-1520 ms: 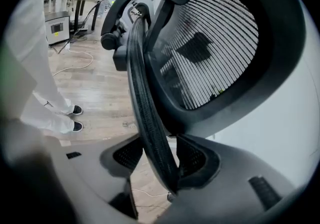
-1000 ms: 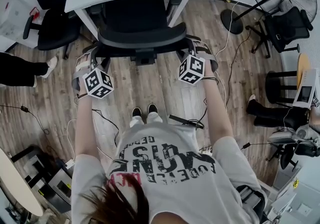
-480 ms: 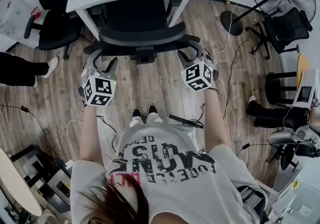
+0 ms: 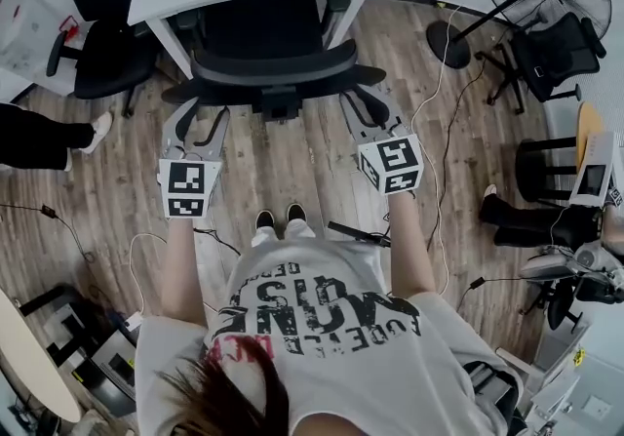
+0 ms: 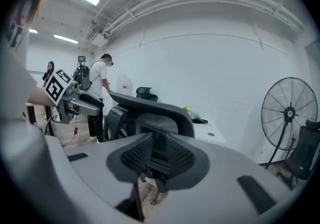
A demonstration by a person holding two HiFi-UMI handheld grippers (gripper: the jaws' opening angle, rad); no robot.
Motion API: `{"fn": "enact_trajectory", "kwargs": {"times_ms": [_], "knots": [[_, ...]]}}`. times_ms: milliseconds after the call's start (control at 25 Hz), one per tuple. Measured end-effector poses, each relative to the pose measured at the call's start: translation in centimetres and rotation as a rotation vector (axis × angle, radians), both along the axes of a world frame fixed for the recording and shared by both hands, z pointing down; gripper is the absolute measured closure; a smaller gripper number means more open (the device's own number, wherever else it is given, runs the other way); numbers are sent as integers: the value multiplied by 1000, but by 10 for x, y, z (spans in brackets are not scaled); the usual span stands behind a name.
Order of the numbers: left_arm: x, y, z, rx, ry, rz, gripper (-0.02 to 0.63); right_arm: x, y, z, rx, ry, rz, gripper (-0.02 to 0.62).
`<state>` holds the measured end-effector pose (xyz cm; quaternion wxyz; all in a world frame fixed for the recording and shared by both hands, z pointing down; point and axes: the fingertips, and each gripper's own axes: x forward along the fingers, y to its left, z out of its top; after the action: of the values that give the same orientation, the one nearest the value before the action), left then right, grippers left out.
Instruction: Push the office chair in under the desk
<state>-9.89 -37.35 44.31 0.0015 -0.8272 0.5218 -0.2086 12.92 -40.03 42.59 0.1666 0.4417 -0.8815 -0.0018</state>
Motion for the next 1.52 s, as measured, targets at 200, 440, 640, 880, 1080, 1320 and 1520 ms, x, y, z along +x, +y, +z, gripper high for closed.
{"fn": "enact_trajectory", "kwargs": {"times_ms": [200, 440, 640, 880, 1080, 1320, 1520], "knots": [[1, 6, -16, 27, 99, -25, 419, -15, 13, -17, -8, -124, -21, 495], [-3, 13, -37, 70, 234, -72, 465, -18, 23, -32, -19, -240, 4, 508], [2, 18, -50, 107, 286, -82, 531, -18, 29, -42, -12, -254, 23, 561], [12, 22, -56, 115, 309, -75, 594, -17, 31, -53, -17, -278, 59, 574], [11, 24, -71, 147, 329, -104, 594, -10, 29, -69, -28, -355, 109, 574], [10, 30, -119, 257, 335, -132, 594, -8, 37, -106, 62, -347, 107, 574], [15, 40, -150, 328, 331, -134, 594, -4, 46, -128, 95, -357, 108, 574]]}}
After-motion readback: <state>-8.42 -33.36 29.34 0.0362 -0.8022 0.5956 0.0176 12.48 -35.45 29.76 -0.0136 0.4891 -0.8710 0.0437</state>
